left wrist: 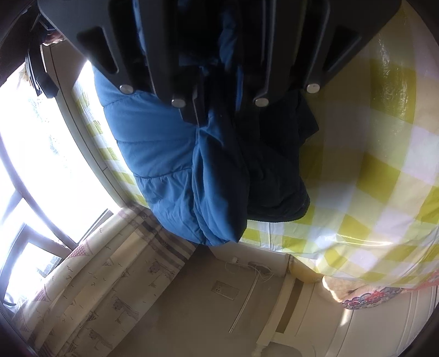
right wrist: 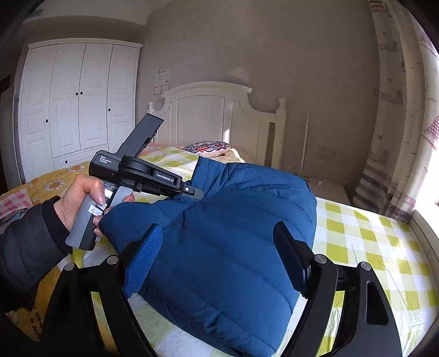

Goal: Fold large clothes
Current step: 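Lower the blue jacket bundle onto the bed with both tools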

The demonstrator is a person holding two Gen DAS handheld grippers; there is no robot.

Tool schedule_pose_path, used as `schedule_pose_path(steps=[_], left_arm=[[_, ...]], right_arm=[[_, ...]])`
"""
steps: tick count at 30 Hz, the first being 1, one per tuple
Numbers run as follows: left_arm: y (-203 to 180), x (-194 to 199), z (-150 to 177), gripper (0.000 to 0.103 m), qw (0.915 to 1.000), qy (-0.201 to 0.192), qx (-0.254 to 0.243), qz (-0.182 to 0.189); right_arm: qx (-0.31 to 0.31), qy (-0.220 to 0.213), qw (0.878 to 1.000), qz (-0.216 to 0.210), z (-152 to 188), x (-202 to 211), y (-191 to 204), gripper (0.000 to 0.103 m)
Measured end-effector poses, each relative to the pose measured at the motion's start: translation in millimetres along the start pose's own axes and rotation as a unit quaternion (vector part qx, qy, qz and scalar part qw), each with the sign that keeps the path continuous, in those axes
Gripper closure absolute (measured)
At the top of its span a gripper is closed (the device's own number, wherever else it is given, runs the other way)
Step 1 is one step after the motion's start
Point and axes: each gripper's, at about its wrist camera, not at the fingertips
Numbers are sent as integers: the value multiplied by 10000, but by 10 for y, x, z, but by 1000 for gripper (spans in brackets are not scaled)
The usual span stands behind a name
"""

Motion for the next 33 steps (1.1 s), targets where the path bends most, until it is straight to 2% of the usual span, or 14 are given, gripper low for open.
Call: schedule_pose_path(steps=[2,4,7,8,9,12,15,18,19,22,24,25,29,33], left_arm=[[-19,14,2,83,9998,-11,-79,-160],[-39,32,-14,69,9983,-10,-154,-558],[-140,305,-127,55,9828,-502,-360,-1740],[-216,448,-182,42,9759,-804,-473,-1973],[-317,572,-247,29,9712,-1092,-587,-2036],[-691,691,-437,23,9639,-1529,-990,-1941],[-1029,314,-509,23,9466,-1279,-1635,-2465],[-989,-433,-432,25,9104,-561,-2111,-3515],[-838,-668,-351,25,9056,-270,-2162,-3639],[-499,-802,-238,25,9249,-305,-1823,-3324],[-502,-786,-201,25,9195,-336,-1903,-3423],[-525,-792,-182,25,9161,-359,-1955,-3483],[-480,-793,-175,23,9205,-367,-1851,-3422],[-426,-761,-170,22,9244,-385,-1747,-3367]], right_arm=[[222,194,9995,-108,-71,-266,210,24],[827,1149,9899,-116,164,-744,488,21],[1513,1058,9824,296,456,-915,694,21],[1431,1106,9831,285,440,-914,681,21],[1372,1154,9835,235,416,-914,654,21],[1356,1166,9837,160,406,-918,616,20],[1377,1140,9837,192,399,-911,616,20],[1355,1123,9843,120,435,-909,620,20],[1339,1111,9847,44,429,-891,595,20],[1270,1175,9823,-716,293,-669,470,22],[831,1039,9814,-1380,103,-435,171,22],[578,865,9836,-1472,-19,-346,-41,22],[-440,387,9954,-762,-568,-467,-1028,23],[-977,755,9920,-255,-894,-1254,-1616,35]])
Point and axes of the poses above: each gripper's, at about its wrist camera, not at the fingertips, and x roughly against the way its jaws point, y to its left, z to its underside, and after that the axes turned 3 degrees about -x, right-handed
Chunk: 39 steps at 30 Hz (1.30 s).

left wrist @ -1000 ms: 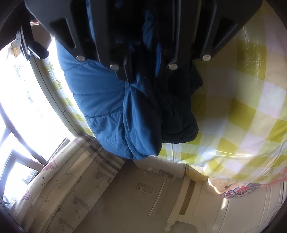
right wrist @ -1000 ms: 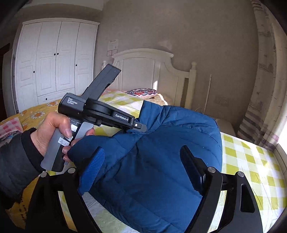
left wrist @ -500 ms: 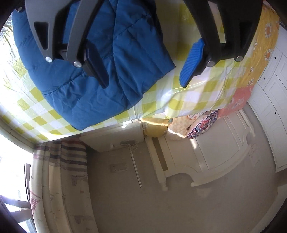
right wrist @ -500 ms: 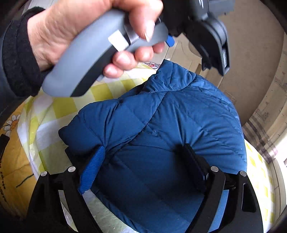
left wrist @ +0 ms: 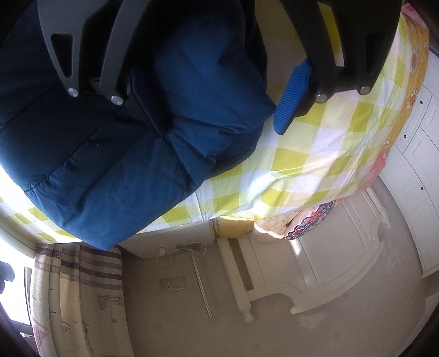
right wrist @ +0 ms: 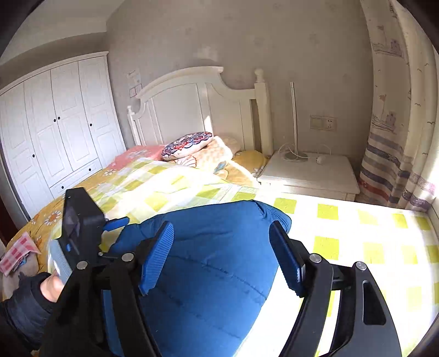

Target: Fold large clothes

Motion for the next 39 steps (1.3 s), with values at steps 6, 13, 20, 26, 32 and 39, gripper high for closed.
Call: schedule_pose_path(steps=[6,13,20,26,32,39], left_arm=[[77,-75,25,18,9997,130,218,43],[188,-226,68,11,9973,403,515,319],[171,-153,84,9,9982,354,468,113],[194,-147,106,7,9976,348,578,146],[263,-174,142,3,9962,338,752,284],[440,353,161,7,9955,170,928,46]], right_arm=[[546,1635,9847,258,70,-1484,44,32],[118,1853,9816,443,230,-1653,-104,30],[-1007,816,9910,345,371,-727,-318,20],[-129,413,9988,-234,685,404,258,20],[381,709,9958,433,1673,417,892,18],[-97,753,9970,161,1512,743,681,17]])
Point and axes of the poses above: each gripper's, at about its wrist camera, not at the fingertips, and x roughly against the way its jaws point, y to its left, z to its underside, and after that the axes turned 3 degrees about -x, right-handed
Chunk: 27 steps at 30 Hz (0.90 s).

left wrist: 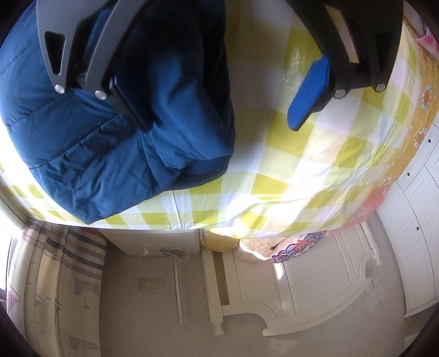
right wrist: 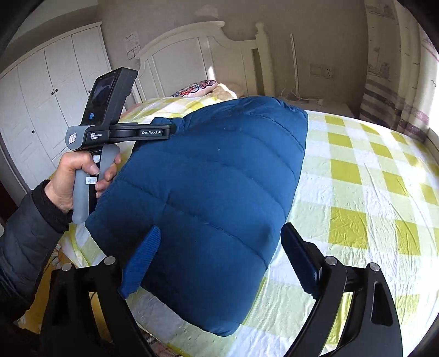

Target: Fold large clothes

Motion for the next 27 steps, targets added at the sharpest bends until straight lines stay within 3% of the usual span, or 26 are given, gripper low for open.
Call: schedule_pose_path(steps=[3,7,9,12,15,16,17,18,21,24,26,27], left_arm=[[24,567,58,7,9984,-543,-74,128],[-263,731,-213,7,9939,-758,-776,196],[-364,595,-427,7,9929,-644,-875,475],[-490,169,-630,6,9907,-312,-914,962],[-601,-368,-562,6,9834,381,-964,1491],[-626,-536,-476,5,9792,624,-969,1670],[-578,-596,-412,4,9787,572,-801,1800],[-484,-617,-375,3,9771,514,-547,1990],[-306,-703,-274,2,9711,575,-75,2314],[-235,-627,-244,2,9769,496,-68,2079],[-135,-377,-199,3,9832,272,-39,1802],[-23,-209,-146,3,9815,133,103,1910]], right_arm=[[372,-554,9977,-105,-39,398,130,17],[1074,-740,9904,-459,-5,365,633,32],[1646,-574,9831,-567,60,169,998,41],[2391,-615,9677,-512,141,-69,1506,42],[2981,-581,9524,-271,175,-314,1828,42],[3148,-293,9487,-72,217,-486,1860,41],[3253,27,9456,58,280,-652,1847,41],[3316,1,9434,78,344,-701,1818,41],[3305,-40,9438,66,414,-716,1804,41],[3234,4,9462,-117,352,-656,1797,41],[2475,16,9662,-726,142,-268,1497,42],[2047,-73,9752,-837,64,-86,1285,41]])
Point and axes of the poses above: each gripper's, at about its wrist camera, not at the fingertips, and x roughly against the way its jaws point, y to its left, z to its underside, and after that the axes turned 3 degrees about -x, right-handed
